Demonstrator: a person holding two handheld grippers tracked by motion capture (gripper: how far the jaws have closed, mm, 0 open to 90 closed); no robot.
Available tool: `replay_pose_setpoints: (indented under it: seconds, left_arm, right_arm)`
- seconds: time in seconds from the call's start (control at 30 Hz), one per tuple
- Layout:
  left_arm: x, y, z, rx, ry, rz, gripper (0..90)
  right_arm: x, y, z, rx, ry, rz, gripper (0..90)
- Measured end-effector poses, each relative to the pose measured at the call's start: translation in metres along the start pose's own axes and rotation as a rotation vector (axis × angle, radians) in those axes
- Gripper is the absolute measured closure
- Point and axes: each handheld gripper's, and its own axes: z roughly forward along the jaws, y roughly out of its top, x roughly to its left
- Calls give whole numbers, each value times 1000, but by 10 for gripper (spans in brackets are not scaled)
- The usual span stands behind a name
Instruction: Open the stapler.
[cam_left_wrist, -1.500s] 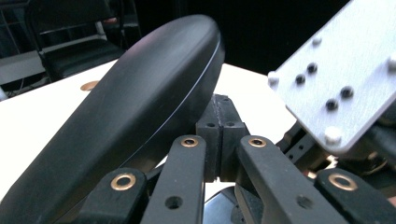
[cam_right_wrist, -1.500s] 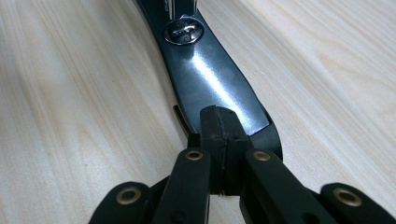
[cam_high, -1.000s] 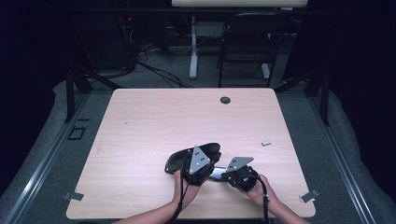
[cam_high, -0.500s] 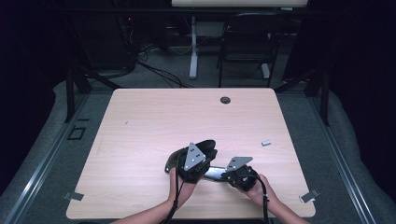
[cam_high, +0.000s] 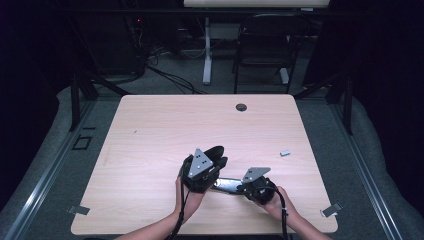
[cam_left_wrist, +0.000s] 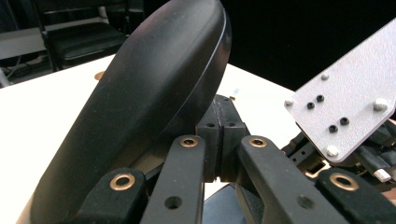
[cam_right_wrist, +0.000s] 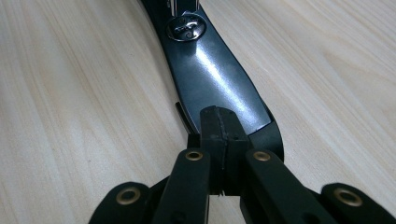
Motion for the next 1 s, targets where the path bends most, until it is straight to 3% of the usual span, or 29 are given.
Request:
replay_pose_setpoints:
  seconds: [0.03, 0.07, 0.73, 1.0]
  left_arm:
    - [0, 0, 0, 0, 0, 0, 900]
    - [0, 3, -4, -13, 7, 26, 900]
    - [10, 11, -16, -8, 16, 23, 900]
    - [21, 15, -28, -17, 60, 38, 900]
  right_arm:
    - [0, 0, 0, 1, 0, 0, 900]
    - [0, 0, 0, 1, 1, 1, 900]
    - [-1, 1, 0, 1, 6, 2, 900]
    - [0, 1, 0, 8, 1, -3, 900]
